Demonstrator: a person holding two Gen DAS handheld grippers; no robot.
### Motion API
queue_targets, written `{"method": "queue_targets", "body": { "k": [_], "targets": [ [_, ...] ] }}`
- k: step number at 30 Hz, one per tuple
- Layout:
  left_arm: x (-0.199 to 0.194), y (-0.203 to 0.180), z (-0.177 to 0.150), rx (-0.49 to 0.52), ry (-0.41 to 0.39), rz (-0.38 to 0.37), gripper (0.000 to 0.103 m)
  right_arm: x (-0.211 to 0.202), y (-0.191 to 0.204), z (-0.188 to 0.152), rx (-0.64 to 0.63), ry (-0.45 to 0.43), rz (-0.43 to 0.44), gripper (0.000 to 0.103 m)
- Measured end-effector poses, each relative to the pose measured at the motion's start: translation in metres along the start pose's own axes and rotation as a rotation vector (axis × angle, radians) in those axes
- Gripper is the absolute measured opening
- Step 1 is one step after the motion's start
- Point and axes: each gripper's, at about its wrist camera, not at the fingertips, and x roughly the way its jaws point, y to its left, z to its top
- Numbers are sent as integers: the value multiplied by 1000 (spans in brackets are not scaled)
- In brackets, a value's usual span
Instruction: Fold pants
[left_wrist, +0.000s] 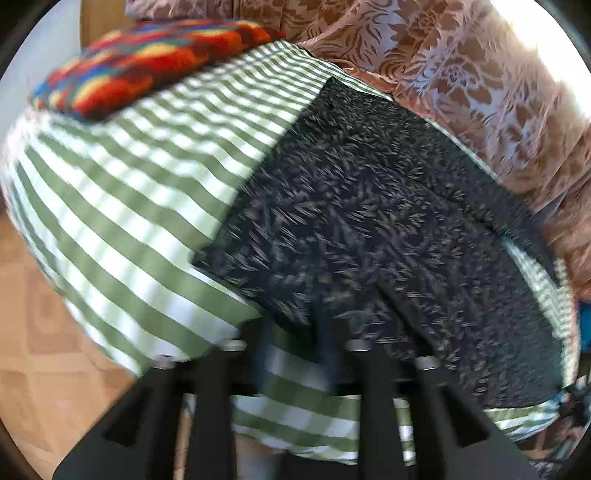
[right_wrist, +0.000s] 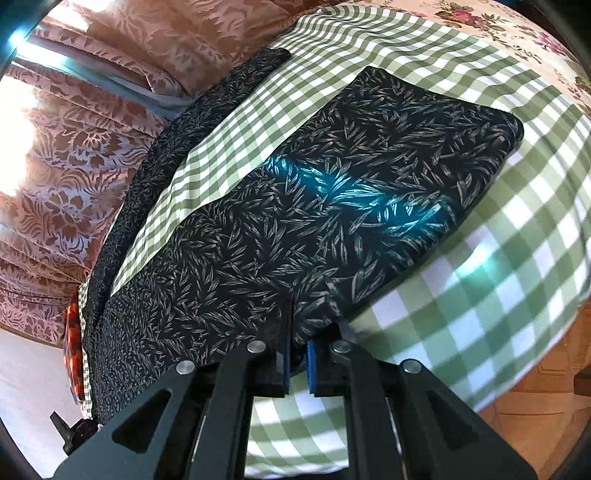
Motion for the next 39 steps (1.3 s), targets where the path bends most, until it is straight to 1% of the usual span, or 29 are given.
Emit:
{"method": "queue_targets", "body": {
  "k": [1, 2, 4, 5, 6, 7, 8, 10, 12, 14, 15, 16, 17, 18, 20, 22, 23, 25, 28, 31, 33, 35, 36, 37, 38, 39],
  "targets": [
    [-7, 3, 5, 1, -17, 10, 39, -2, 0, 1, -3, 1, -8, 20],
    [-18, 12, 13, -10, -51, 24, 39, -5, -1, 2, 4, -11, -24, 40],
    [-36, 29, 30, -60, -100, 34, 39, -19, -11, 7, 41, -59, -54, 57],
    [-43, 35, 37, -86, -120, 24, 39, -26, -15, 10, 56, -89, -83, 60],
    [-49, 42, 46, -114, -143, 3, 39, -35, -18, 14, 70, -130, -135, 61],
    [-52, 44, 55, -127, -155, -10, 39, -39, -19, 16, 74, -151, -156, 62],
    [-53, 43, 64, -129, -168, -16, 39, -45, -15, 20, 70, -181, -158, 62],
    [-49, 31, 84, -93, -193, -34, 39, -48, 3, 25, 34, -217, -143, 63],
    [-34, 17, 103, -66, -203, -47, 39, -44, 29, 27, -25, -231, -101, 67],
    [-10, 3, 128, -58, -169, -74, 41, -28, 68, 26, -106, -205, -9, 69],
    [-2, -1, 136, -63, -159, -88, 53, -18, 86, 22, -150, -182, 29, 70],
    [9, -5, 149, -76, -148, -114, 60, -4, 110, 15, -215, -149, 69, 70],
    [21, -10, 163, -90, -134, -141, 61, 8, 128, 8, -257, -128, 91, 70],
    [30, -15, 173, -104, -121, -150, 61, 24, 151, 0, -309, -89, 123, 70],
    [49, -22, 194, -126, -89, -162, 61, 48, 181, -12, -371, -32, 172, 71],
    [73, -30, 217, -130, -68, -127, 61, 70, 205, -23, -415, 4, 193, 71],
    [79, -31, 222, -128, -60, -119, 61, 82, 215, -28, -428, 27, 209, 71],
    [100, -37, 240, -119, -34, -104, 61, 102, 229, -36, -439, 74, 231, 71],
    [125, -42, 261, -101, -9, -73, 61, 126, 238, -42, -457, 130, 246, 71],
    [149, -47, 275, -103, 34, -62, 61, 139, 237, -43, -460, 144, 251, 74],
    [160, -50, 283, -107, 38, -64, 61, 143, 233, -43, -455, 149, 276, 75],
    [169, -56, 288, -89, 44, -36, 61, 144, 229, -42, -464, 151, 286, 76],
    [172, -58, 290, -77, 43, -30, 54, 144, 228, -42, -471, 151, 287, 77],
    [174, -63, 291, -47, 43, -35, 35, 144, 228, -43, -476, 149, 287, 78],
    [174, -67, 292, -20, 44, -32, 29, 146, 229, -43, -481, 148, 287, 80],
    [171, -74, 289, 20, 25, -14, 17, 146, 230, -44, -484, 147, 288, 81]
  ]
}}
